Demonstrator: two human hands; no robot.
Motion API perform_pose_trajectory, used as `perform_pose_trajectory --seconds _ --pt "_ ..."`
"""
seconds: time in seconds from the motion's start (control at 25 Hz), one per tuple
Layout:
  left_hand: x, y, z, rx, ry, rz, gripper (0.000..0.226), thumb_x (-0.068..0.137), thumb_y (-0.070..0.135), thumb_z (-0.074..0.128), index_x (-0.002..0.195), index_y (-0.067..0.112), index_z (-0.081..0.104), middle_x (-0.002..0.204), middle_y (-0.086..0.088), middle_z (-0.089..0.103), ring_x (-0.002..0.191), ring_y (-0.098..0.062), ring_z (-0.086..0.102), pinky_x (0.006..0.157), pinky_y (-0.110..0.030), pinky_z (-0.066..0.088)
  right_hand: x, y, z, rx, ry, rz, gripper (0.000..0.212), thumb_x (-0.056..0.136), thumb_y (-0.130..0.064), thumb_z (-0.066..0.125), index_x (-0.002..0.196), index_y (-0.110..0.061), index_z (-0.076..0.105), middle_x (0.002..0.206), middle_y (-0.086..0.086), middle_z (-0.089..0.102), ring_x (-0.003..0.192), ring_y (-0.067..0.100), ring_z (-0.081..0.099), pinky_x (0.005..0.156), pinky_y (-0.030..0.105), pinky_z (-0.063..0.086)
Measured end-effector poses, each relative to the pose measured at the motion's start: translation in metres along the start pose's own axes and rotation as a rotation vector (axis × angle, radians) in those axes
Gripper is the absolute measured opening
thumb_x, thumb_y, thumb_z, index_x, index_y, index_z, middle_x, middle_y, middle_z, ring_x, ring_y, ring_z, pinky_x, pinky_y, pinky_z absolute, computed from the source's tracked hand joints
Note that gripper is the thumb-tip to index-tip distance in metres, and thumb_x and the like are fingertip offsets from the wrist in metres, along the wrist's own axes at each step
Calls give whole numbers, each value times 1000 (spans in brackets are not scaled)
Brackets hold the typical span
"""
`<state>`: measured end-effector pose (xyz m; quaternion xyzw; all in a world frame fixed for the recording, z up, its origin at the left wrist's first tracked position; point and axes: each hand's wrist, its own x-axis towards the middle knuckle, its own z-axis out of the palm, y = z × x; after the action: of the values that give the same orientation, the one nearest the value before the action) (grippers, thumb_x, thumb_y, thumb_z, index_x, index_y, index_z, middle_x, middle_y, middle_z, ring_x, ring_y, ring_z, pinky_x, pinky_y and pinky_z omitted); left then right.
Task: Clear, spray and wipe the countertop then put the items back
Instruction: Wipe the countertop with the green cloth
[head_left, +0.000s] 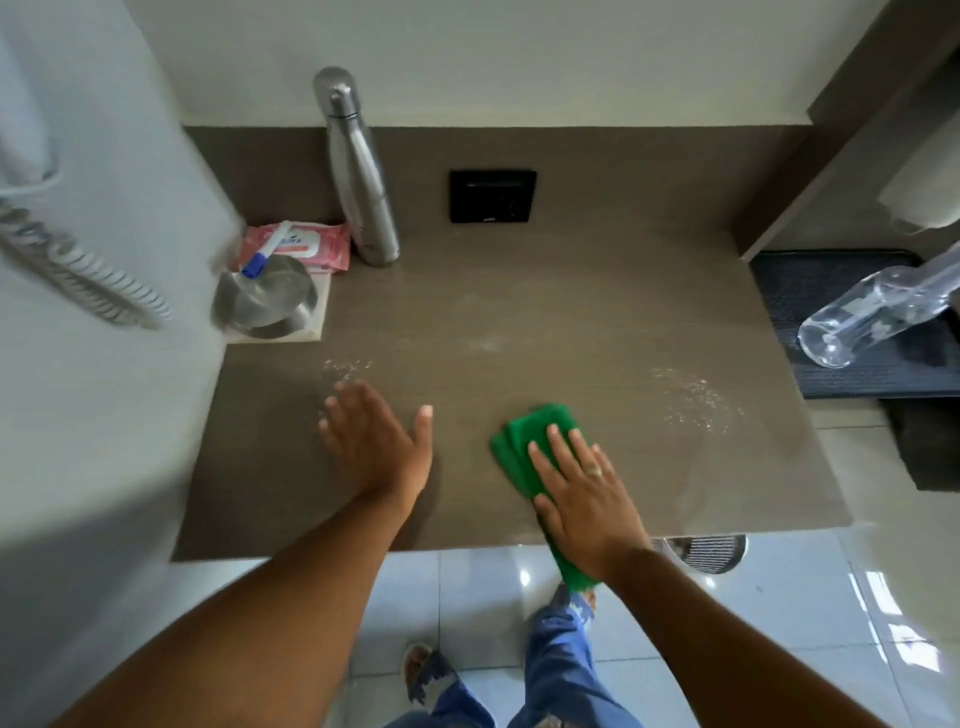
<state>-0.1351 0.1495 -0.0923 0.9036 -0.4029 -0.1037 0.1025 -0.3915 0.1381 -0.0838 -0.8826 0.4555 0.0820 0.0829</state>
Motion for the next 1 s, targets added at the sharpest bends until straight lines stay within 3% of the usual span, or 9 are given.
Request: perform_pose_trajectory --seconds 0.08,0.16,0.28,0.36,0.52,0.68,0.8,0.92,1.0 --pt "7 66 12 7 -31 276 87 90 60 44 152 5 20 160 -23 16 147 -40 13 119 -51 5 -35 49 10 28 8 20 62 93 -44 34 151 -23 25 159 9 21 147 31 18 120 44 11" --pt "17 115 25 45 -67 421 85 92 62 38 154 8 17 162 -19 12 149 -35 9 119 -47 1 -61 120 12 88 34 287 62 93 -42 32 151 -18 27 158 13 21 146 33 17 118 49 16" --pt "30 140 44 101 -81 416 86 92 62 33 154 5 14 162 -18 12 149 -33 10 122 -47 5 -48 215 -4 155 37 657 63 97 -45 24 154 -19 16 162 15 10 148 35 7 118 53 16" --pt "33 141 50 143 -58 399 84 92 60 32 153 4 17 161 -18 16 149 -33 13 121 -48 10 12 235 -16 144 110 755 64 97 -46 24 154 -19 11 162 17 6 148 36 3 119 51 11" --pt "34 143 53 201 -42 409 81 91 57 32 151 4 24 159 -19 22 147 -35 18 120 -50 17 109 160 -25 105 118 490 65 95 -43 29 154 -19 13 162 14 11 148 36 8 117 50 9" --pt "35 143 53 222 -62 394 83 90 59 24 152 5 22 161 -18 18 148 -34 14 120 -49 14 39 103 -2 160 38 24 65 91 -45 36 151 -24 23 159 7 18 146 30 19 119 47 14" --pt "36 144 52 224 -90 395 82 92 59 24 152 4 18 161 -20 15 148 -36 11 120 -51 14 30 192 -8 121 51 143 65 91 -45 34 152 -23 23 160 9 20 146 32 20 115 50 26" --pt "35 145 51 237 -96 393 81 92 58 28 151 3 21 159 -22 18 147 -38 15 119 -53 17 95 256 -31 125 96 465 63 95 -43 26 153 -21 16 162 14 13 148 35 9 119 48 14" --pt "36 146 50 270 -112 383 81 92 58 26 152 4 20 159 -21 19 147 -37 16 119 -52 17 138 237 -41 197 110 547 64 95 -42 27 154 -24 11 163 14 7 149 35 3 120 49 9"
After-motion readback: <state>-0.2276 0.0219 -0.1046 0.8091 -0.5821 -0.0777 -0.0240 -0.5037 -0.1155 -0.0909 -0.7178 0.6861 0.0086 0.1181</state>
